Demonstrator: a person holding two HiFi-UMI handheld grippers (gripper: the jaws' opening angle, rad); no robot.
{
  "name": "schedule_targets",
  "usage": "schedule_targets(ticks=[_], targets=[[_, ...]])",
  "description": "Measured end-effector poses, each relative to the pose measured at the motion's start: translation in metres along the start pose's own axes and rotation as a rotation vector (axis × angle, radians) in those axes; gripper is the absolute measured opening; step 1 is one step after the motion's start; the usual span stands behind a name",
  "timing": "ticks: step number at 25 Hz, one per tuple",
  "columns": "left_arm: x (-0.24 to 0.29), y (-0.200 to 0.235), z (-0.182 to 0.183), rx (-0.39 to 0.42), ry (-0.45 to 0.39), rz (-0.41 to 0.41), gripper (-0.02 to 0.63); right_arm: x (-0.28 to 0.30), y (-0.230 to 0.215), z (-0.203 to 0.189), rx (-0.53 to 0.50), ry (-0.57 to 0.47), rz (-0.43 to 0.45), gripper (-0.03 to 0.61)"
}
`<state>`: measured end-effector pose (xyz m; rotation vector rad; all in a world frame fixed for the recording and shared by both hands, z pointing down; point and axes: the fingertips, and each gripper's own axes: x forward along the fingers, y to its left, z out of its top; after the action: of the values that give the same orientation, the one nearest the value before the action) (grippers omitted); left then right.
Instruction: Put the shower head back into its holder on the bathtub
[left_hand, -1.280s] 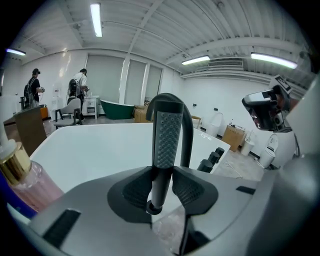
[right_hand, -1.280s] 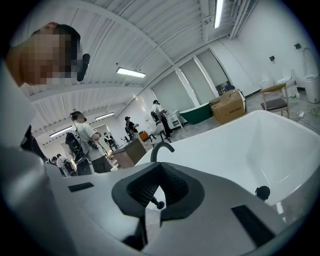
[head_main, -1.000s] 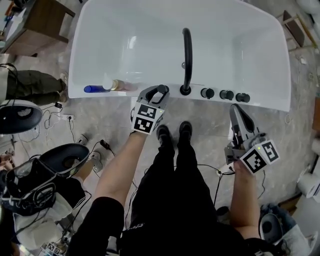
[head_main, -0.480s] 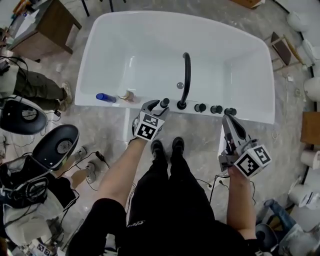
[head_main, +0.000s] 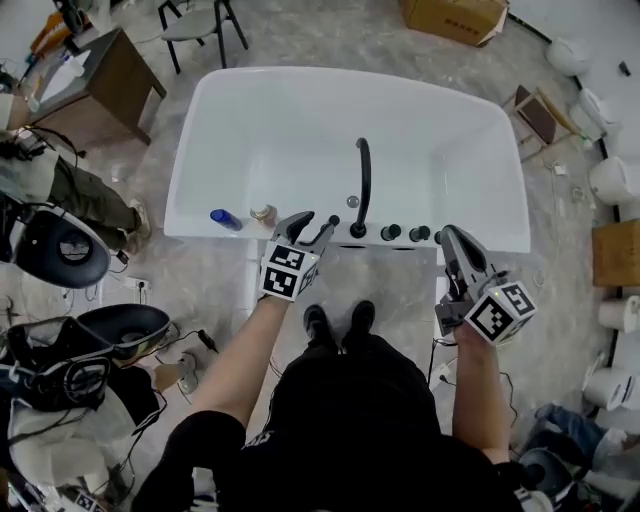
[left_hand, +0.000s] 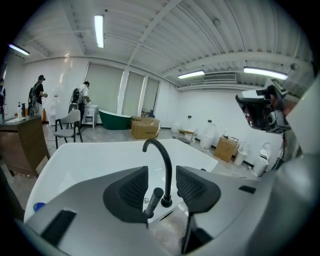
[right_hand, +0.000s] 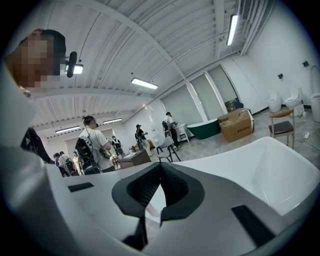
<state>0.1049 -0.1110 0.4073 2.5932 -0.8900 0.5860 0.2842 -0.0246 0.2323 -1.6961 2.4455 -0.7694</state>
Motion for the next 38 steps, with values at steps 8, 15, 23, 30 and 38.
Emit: schedule_targets(ticks=[8,15,23,30,38], targets=[[-0.053,-0.033,0.072,0.05,-0.086,0.017,0.161,-0.037,0.016,0.041,-0.156,-0.007,0.014,0.012],[-0.06,-0.062,0.131,0.041,-0.126,0.08,0.141,-0.067,-0.002,0.09,-0.238,-0.056,0.086,0.012],[-0.057,-0.098,0.213,0.056,-0.22,0.176,0.121,-0.102,-0.043,0.126,-0.244,-0.07,0.113,0.012],[-0.063,-0.135,0.243,0.083,-0.283,0.177,0.098,-0.117,-0.053,0.14,-0.264,-0.113,0.168,0.012],[-0.086,-0.16,0.257,0.121,-0.353,0.139,0.078,-0.13,-0.039,0.148,-0.3,-0.183,0.173,0.012]])
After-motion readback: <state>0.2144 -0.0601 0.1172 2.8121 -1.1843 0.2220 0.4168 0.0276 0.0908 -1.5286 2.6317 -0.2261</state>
